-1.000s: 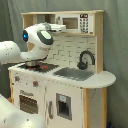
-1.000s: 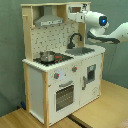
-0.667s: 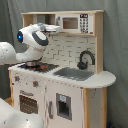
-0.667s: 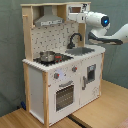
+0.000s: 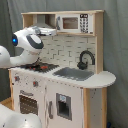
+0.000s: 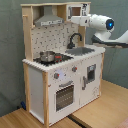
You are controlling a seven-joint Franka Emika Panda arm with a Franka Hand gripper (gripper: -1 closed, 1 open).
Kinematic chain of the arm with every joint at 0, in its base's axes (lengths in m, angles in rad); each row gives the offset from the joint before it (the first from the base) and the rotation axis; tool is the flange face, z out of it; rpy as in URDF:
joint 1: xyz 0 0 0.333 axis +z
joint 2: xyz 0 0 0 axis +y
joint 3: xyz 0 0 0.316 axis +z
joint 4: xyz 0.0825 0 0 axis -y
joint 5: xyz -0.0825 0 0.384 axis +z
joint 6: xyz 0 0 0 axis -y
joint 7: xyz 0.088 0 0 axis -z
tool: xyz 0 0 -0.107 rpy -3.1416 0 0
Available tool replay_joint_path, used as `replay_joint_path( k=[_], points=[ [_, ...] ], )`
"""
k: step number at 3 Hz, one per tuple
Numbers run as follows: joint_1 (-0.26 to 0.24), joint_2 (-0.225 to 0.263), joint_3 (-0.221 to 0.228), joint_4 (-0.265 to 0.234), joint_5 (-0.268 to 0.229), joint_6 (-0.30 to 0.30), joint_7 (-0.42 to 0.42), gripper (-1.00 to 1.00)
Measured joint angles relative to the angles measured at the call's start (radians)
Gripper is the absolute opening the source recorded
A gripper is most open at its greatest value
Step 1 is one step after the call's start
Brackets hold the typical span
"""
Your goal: Play with the kitchen
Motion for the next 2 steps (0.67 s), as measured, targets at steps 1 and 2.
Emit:
replay_joint_path(
  k=[1, 2],
  points=[
    [0.068, -0.035, -0.017, -0.061, 0.0, 0.0, 0.014, 1.0],
    [0.143, -0.084, -0.021, -0.125, 0.0, -0.003, 0.048, 1.0]
  ],
)
